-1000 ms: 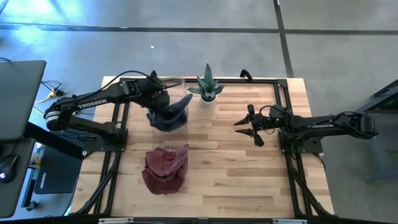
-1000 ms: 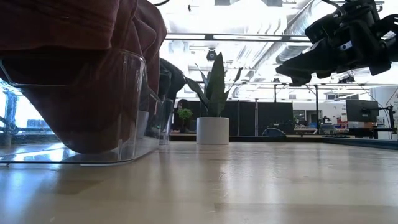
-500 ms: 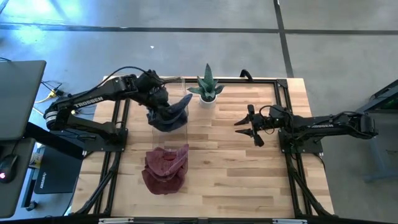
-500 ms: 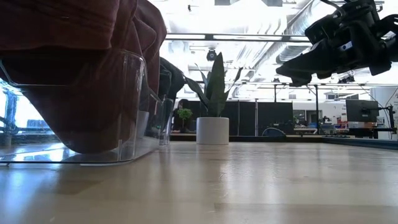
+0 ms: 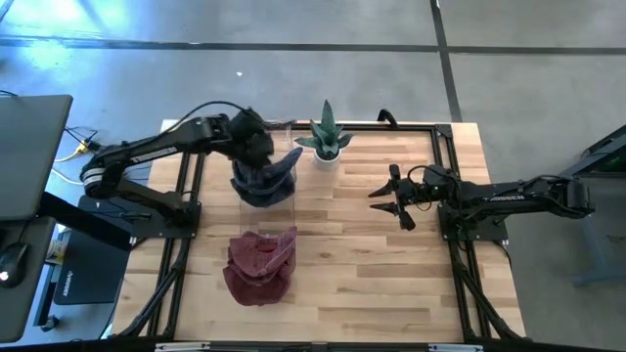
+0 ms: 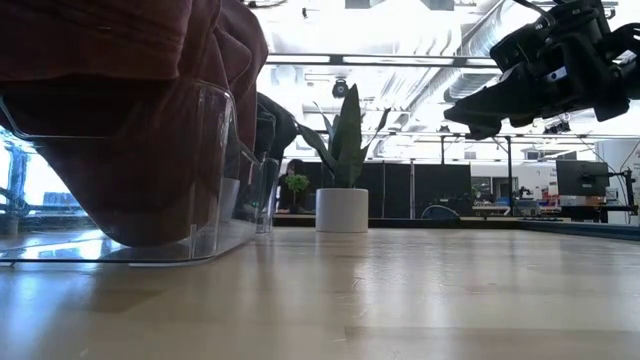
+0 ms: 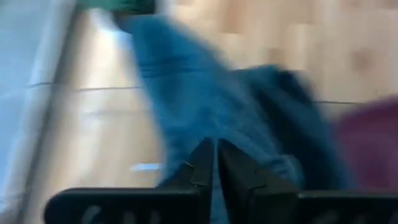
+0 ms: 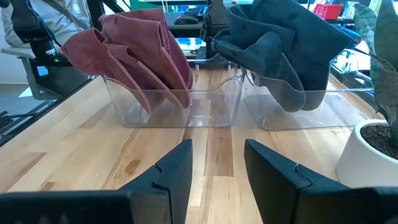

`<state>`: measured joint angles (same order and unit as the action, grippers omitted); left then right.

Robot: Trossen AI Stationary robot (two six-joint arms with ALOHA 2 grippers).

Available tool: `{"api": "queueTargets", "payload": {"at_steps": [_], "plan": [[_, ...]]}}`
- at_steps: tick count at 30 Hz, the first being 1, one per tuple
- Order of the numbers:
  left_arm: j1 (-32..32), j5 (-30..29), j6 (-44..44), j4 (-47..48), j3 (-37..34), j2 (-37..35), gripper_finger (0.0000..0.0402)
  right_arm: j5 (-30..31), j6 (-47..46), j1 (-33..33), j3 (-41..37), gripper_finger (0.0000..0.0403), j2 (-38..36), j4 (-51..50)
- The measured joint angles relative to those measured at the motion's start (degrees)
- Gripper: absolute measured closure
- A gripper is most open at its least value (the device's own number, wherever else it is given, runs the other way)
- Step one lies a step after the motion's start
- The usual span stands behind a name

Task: Pick & Place hat
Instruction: Put the blue cap into the top transparent bin, then return to Home Position

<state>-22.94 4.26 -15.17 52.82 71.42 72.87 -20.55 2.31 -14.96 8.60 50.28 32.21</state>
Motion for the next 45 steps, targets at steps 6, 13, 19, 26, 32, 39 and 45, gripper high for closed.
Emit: {"api": "queueTargets", "payload": {"at_steps": [6,13,19,26,32,39,45], "plan": [[0.35,19.34,-3.45,4.04,0.25,5.51,0.0381,0.22,0.00,0.02,0.00,0.0261,0.00,-0.04],[0.02,9.31,-6.15,7.76,0.15,9.47,0.0395,0.45,0.07,0.00,0.00,0.0261,0.00,-0.22],[-0.30,7.99,-6.45,10.79,4.66,9.41,0.0396,0.67,0.04,0.00,0.00,0.0261,0.01,-0.24],[-0.30,8.05,-7.08,17.60,14.38,9.34,0.0396,0.62,-0.59,0.00,0.00,0.0261,-0.24,0.86],[-1.67,9.97,-7.07,7.35,8.55,3.39,0.0401,-0.79,-8.05,-3.72,0.00,0.0291,-7.08,-2.67],[-9.56,12.04,-4.68,-17.05,-12.55,-10.65,0.0401,-9.19,-14.68,-12.92,0.00,0.0392,-17.91,-10.38],[-16.23,13.85,11.79,-38.88,-27.22,-21.83,0.0401,-9.84,-20.72,-18.67,0.00,0.0396,-22.29,-11.06]]}}
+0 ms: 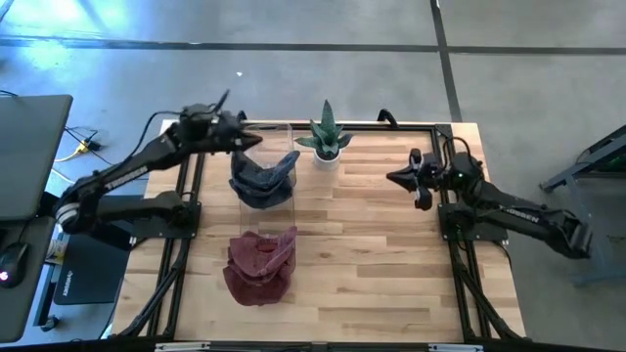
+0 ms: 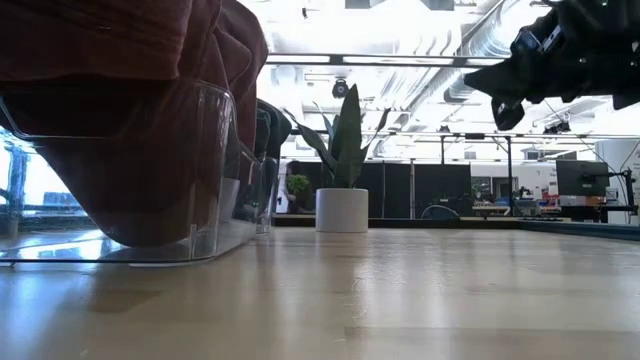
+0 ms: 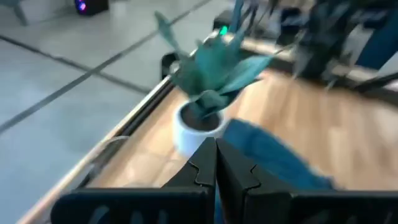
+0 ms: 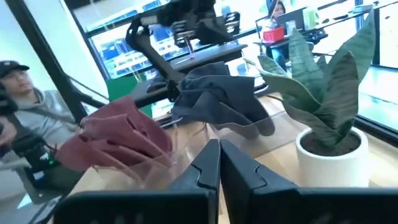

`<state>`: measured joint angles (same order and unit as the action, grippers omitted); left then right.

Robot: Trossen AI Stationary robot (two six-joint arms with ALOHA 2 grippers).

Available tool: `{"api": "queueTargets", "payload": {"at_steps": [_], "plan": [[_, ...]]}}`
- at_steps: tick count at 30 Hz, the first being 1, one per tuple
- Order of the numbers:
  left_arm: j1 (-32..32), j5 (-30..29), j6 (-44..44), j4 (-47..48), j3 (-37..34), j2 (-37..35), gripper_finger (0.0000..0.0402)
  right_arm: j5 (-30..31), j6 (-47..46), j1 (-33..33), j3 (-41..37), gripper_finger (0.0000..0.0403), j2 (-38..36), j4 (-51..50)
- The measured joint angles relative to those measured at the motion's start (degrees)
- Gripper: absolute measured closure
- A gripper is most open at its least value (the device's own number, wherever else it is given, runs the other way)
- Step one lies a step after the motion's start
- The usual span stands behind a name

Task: Pick & Place hat
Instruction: Return to Home Position

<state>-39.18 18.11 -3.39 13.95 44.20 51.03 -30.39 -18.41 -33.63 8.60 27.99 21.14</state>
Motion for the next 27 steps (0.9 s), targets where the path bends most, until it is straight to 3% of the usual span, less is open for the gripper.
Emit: {"api": "queueTargets", "payload": {"at_steps": [4,10,17,23,27], "plan": [[3.49,0.60,5.16,-5.82,-7.54,-7.26,0.0401,-0.02,-3.11,0.25,0.00,0.0396,-1.67,-0.42],[16.07,-10.36,9.12,-13.43,-18.91,-18.58,0.0401,1.79,-5.12,4.10,0.00,0.0400,-5.07,-0.76],[28.42,-14.76,6.82,-13.95,-25.79,-25.68,0.0401,3.81,-3.69,10.60,0.00,0.0402,-6.37,-2.64],[30.30,-15.77,9.16,-14.41,-32.17,-31.01,0.0401,3.50,-4.82,12.75,0.00,0.0402,-10.59,-4.80],[30.29,-14.75,11.12,-13.89,-34.80,-34.34,0.0401,4.06,-4.31,13.05,0.00,0.0402,-15.35,-12.25]]}}
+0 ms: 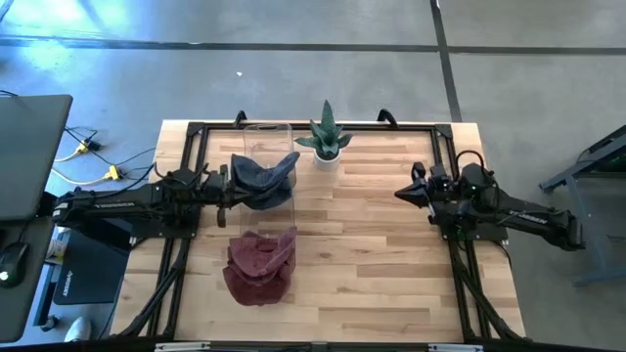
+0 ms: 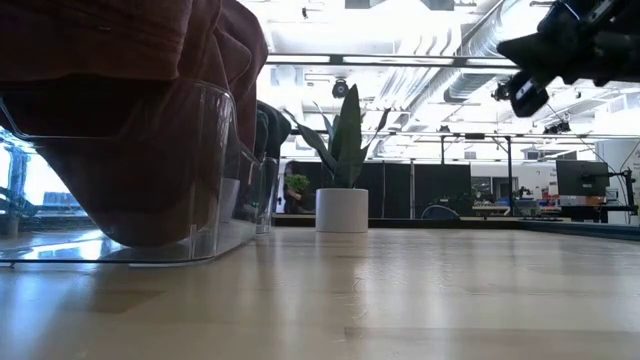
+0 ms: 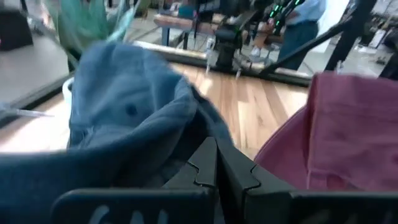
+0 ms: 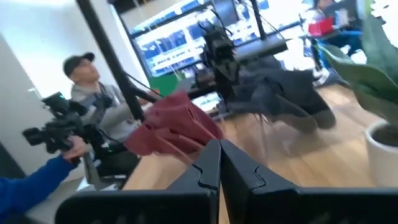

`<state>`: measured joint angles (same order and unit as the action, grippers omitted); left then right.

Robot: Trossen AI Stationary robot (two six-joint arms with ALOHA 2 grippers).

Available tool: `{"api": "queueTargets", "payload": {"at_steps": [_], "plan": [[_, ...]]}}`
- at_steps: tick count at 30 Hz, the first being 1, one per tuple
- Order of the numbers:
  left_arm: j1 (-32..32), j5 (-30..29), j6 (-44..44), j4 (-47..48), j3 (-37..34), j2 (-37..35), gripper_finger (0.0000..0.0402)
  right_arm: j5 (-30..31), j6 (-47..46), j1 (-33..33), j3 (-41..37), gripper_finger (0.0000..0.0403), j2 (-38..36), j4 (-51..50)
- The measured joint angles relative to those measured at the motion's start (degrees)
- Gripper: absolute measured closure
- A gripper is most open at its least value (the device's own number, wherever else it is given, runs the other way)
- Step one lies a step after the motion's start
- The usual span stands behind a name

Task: Pick & Place hat
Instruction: Return to Home Position

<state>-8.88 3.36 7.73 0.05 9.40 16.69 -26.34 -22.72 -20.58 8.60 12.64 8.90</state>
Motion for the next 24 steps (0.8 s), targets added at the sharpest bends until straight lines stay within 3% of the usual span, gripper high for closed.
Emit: {"api": "queueTargets", "payload": {"at_steps": [7,13,16,21,24], "plan": [[0.00,2.32,-2.96,1.43,-0.75,-7.83,0.0401,4.35,2.20,0.00,-0.04,0.0402,-12.09,-15.56],[0.54,1.78,-2.76,5.57,-0.75,-15.66,0.0401,8.95,5.01,0.94,-0.13,0.0403,-12.06,-19.13],[1.89,1.03,-2.19,5.53,-0.62,-16.36,0.0401,14.01,4.98,3.90,-0.39,0.0403,-12.60,-17.96],[5.53,-4.34,-1.88,7.69,-0.75,-16.19,0.0401,18.82,2.63,12.41,-8.10,0.0403,-12.41,-5.81],[8.28,-6.84,-2.64,7.01,-0.77,-16.30,0.0401,27.26,4.92,17.63,-8.03,0.0403,-12.47,-7.17]]}}
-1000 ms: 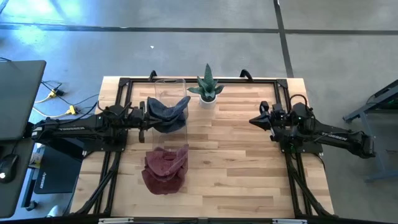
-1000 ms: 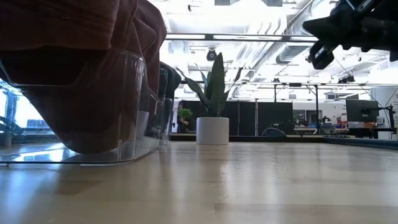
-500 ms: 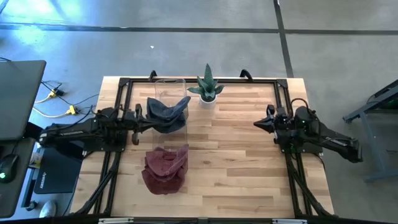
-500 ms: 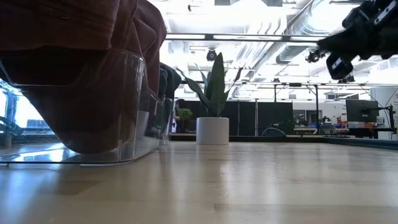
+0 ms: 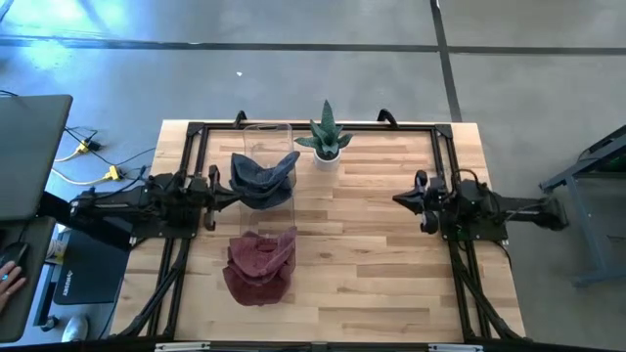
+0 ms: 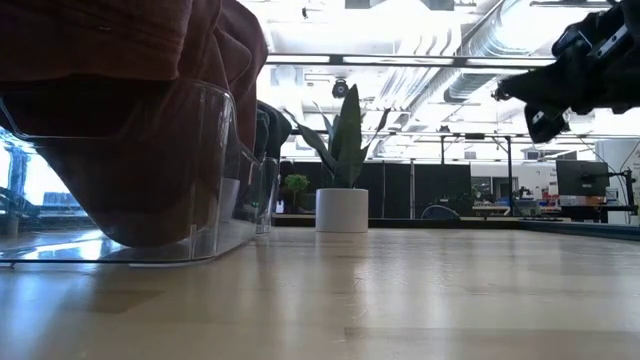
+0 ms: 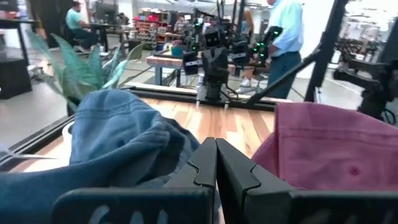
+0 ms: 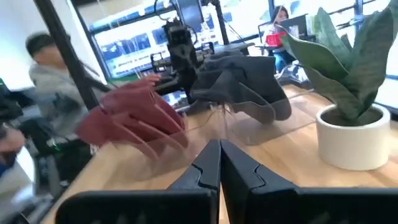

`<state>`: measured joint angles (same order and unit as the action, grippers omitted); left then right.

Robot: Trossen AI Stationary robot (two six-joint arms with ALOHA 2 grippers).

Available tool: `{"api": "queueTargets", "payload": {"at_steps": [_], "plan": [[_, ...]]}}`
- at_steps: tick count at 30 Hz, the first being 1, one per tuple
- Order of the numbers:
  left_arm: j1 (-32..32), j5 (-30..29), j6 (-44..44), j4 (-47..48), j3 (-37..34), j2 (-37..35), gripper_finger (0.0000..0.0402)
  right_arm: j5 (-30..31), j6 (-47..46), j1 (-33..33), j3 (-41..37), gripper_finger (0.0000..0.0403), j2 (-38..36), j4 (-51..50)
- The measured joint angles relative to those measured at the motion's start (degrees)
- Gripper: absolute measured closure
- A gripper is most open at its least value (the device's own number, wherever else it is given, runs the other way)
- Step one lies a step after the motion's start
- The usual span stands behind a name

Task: Pick & Place hat
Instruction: Return to Home Position

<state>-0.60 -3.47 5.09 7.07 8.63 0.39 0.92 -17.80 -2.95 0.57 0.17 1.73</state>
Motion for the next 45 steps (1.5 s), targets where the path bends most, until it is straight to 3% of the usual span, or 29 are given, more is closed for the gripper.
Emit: {"api": "queueTargets", "payload": {"at_steps": [7,10,17,25,33,37,45], "plan": [[6.40,-4.88,-1.35,-3.42,-5.31,0.01,0.0401,4.40,6.39,7.26,0.01,0.0403,0.16,0.30],[8.29,-3.30,-0.73,-5.14,-5.98,0.47,0.0401,4.69,6.48,8.29,0.01,0.0403,0.14,0.30],[11.17,-4.41,-0.20,3.78,-3.42,0.02,0.0401,4.78,6.43,10.40,0.01,0.0403,0.21,0.18],[11.48,-10.22,-2.30,2.14,-4.10,-0.03,0.0401,5.10,6.19,10.89,-0.02,0.0403,0.14,0.32],[11.48,-4.46,-4.94,-8.01,-7.86,0.81,0.0401,4.94,4.10,10.89,-0.04,0.0403,0.14,0.56],[11.48,-6.50,-4.29,-8.56,-7.88,2.83,0.0401,4.34,4.18,11.67,-0.04,0.0403,0.14,0.42],[11.48,-7.36,-2.56,-9.51,-7.92,3.70,0.0402,9.65,6.49,13.04,-0.06,0.0403,0.14,0.74]]}}
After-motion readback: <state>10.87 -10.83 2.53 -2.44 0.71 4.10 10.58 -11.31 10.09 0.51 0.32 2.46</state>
